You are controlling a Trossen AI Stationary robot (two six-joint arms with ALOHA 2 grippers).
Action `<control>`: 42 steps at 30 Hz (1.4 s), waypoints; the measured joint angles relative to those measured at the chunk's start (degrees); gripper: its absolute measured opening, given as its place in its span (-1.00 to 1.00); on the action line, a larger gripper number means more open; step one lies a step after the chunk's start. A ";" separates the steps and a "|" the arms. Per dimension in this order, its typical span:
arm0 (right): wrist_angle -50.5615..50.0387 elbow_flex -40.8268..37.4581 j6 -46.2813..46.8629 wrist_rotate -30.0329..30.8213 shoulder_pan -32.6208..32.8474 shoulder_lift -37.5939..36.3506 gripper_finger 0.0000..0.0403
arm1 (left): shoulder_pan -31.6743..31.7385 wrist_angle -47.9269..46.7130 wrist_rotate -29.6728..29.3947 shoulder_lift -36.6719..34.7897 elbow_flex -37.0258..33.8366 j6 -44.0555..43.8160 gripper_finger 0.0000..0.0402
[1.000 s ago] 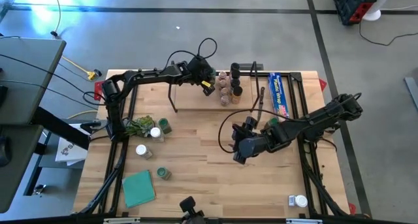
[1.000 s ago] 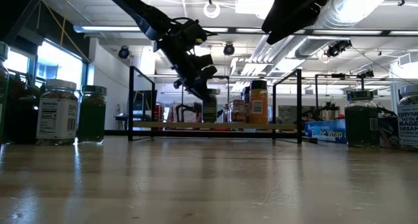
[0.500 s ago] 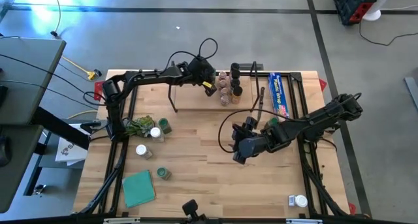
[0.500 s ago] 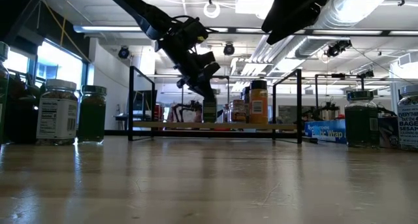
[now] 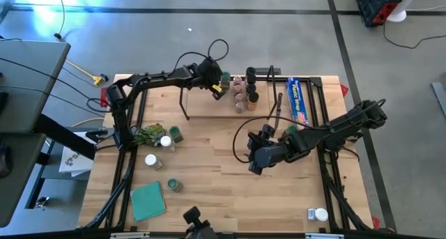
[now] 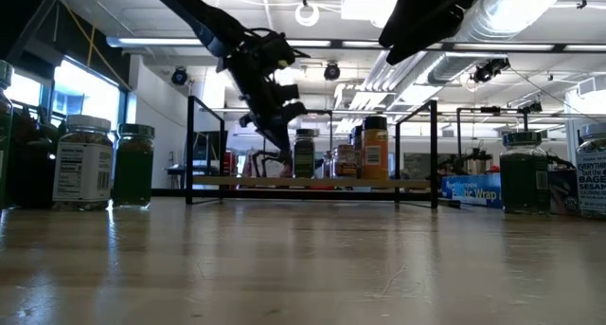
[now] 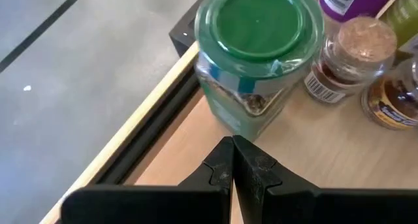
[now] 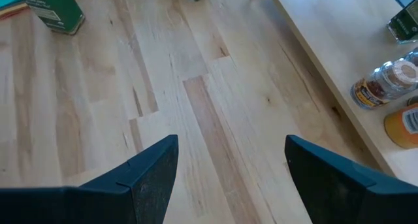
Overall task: Shelf spices
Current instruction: Put the green seasoning bottle on the shelf, then put the green seasoning bottle on the shelf align with the other green seasoning bottle
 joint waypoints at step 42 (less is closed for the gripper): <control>51.11 22.88 -42.07 -39.84 -11.58 36.70 0.36 | -29.97 -22.21 -8.55 -65.76 -29.07 -17.19 -0.99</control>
